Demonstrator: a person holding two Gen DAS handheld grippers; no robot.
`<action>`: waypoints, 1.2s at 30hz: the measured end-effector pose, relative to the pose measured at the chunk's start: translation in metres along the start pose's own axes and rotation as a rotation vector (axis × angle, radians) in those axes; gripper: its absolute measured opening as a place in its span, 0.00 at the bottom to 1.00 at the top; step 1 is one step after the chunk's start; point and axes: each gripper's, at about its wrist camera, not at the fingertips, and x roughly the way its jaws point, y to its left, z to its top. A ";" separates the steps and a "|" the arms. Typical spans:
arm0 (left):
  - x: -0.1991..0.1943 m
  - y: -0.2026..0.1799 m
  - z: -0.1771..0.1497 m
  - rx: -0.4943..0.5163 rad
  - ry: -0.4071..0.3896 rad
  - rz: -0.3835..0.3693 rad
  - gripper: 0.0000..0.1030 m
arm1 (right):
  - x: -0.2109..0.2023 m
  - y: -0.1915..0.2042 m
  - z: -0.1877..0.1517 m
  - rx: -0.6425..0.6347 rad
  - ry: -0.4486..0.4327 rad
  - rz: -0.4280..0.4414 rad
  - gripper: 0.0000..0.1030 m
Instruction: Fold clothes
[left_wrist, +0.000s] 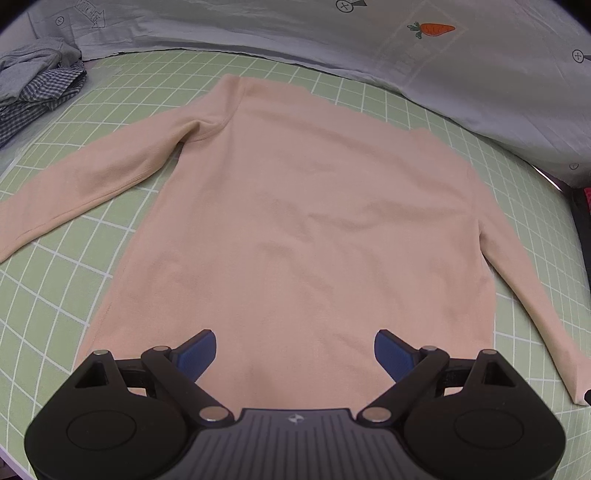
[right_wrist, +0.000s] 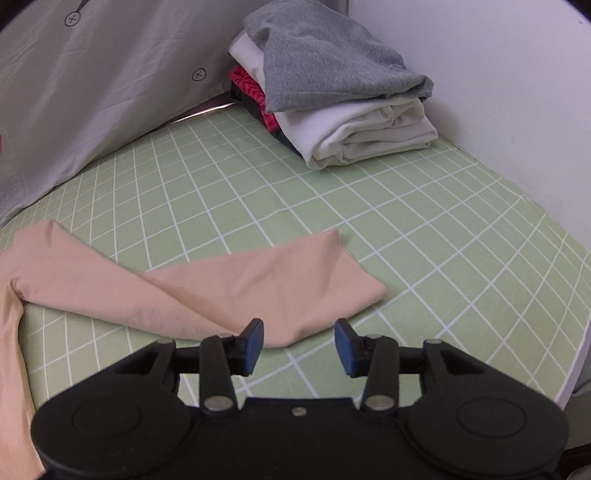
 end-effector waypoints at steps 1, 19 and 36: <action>-0.001 0.001 -0.001 -0.002 0.000 0.001 0.90 | 0.000 0.005 0.000 -0.029 -0.002 0.026 0.49; 0.003 0.003 -0.005 -0.023 0.028 0.024 0.90 | 0.016 0.054 0.008 -0.396 0.068 0.247 0.02; 0.015 0.012 0.003 -0.063 0.059 0.078 0.90 | 0.073 0.025 0.134 -0.027 -0.023 0.086 0.42</action>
